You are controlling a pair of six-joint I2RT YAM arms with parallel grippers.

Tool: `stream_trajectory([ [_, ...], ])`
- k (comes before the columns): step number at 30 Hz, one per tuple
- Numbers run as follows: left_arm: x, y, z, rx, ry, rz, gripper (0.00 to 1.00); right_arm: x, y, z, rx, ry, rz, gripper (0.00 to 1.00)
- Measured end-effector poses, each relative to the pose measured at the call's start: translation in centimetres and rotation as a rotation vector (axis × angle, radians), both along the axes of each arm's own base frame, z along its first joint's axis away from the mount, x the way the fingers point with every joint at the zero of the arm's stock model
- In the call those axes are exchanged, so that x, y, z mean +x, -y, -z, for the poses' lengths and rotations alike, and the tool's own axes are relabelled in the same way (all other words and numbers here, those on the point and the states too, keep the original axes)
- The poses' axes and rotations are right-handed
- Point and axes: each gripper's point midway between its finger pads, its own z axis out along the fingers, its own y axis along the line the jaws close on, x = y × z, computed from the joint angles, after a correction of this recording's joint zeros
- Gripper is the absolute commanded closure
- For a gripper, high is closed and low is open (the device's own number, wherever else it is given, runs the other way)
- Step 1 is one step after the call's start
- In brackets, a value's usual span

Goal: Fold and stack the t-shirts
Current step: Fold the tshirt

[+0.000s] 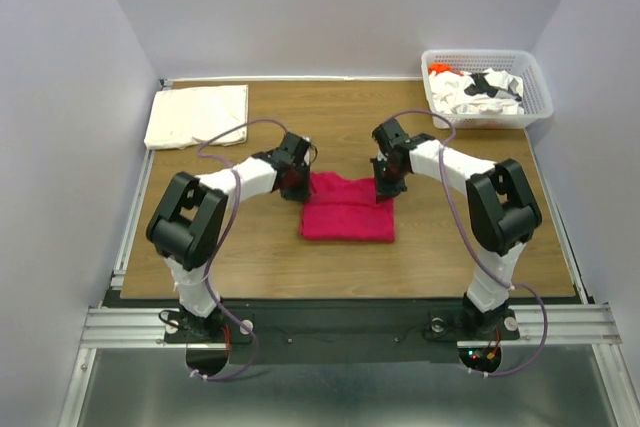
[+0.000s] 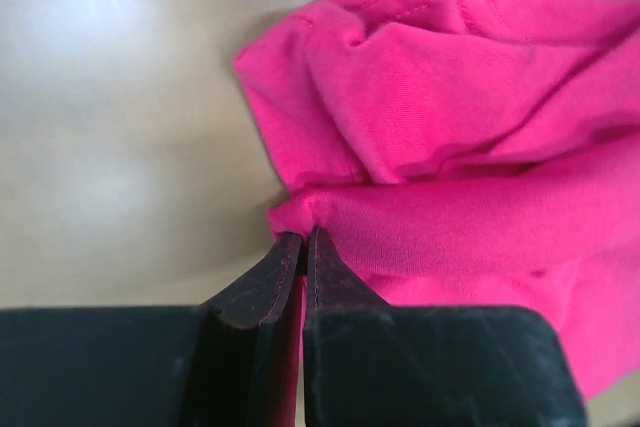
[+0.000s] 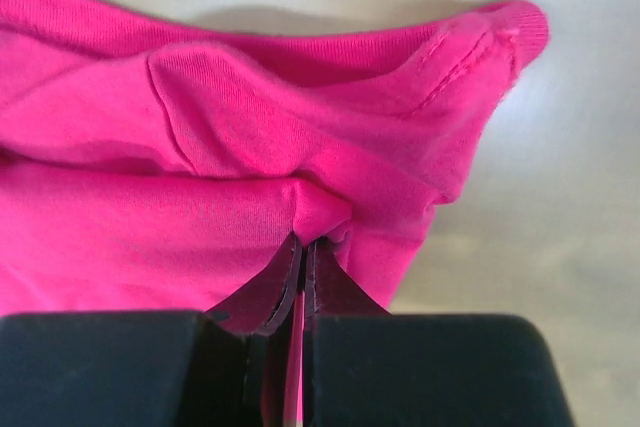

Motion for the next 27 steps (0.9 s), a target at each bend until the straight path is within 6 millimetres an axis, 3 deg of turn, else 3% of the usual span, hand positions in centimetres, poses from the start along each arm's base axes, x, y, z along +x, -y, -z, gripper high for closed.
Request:
stream_trajectory([
  [3, -4.5, 0.2, -0.6, 0.022, -0.036, 0.026, 1.0, -2.7, 0.2, -0.5, 0.002, -0.025, -0.008, 0.99],
  [5, -6.0, 0.2, -1.6, 0.04, -0.033, 0.029, 1.0, -3.9, 0.4, -1.2, 0.005, -0.026, -0.007, 0.99],
  [8, -5.9, -0.2, -3.7, 0.042, 0.021, 0.004, 1.0, -4.2, 0.7, -3.7, 0.023, 0.025, 0.003, 0.99],
  [13, -4.6, -0.1, -7.9, 0.007, 0.126, -0.016, 1.0, -2.3, 0.7, -8.4, 0.033, 0.137, 0.026, 0.99],
  [17, -2.9, 0.6, -10.3, -0.018, 0.209, -0.012, 1.0, -0.8, 1.0, -9.9, 0.021, 0.185, 0.045, 0.99],
  [20, -1.3, 1.2, -10.2, -0.005, 0.244, -0.007, 1.0, 0.4, 1.7, -8.4, -0.018, 0.16, 0.065, 0.99],
  [21, -0.6, 1.5, -9.9, 0.002, 0.251, -0.001, 1.0, 0.6, 2.1, -7.1, -0.042, 0.132, 0.069, 0.99],
  [25, 0.6, 2.1, -6.9, 0.048, 0.226, 0.016, 1.0, 0.3, 3.1, -2.2, -0.106, 0.032, 0.076, 0.99],
  [27, 0.9, 2.1, -5.5, 0.075, 0.208, 0.019, 1.0, -0.1, 3.4, -1.1, -0.123, 0.004, 0.076, 0.99],
])
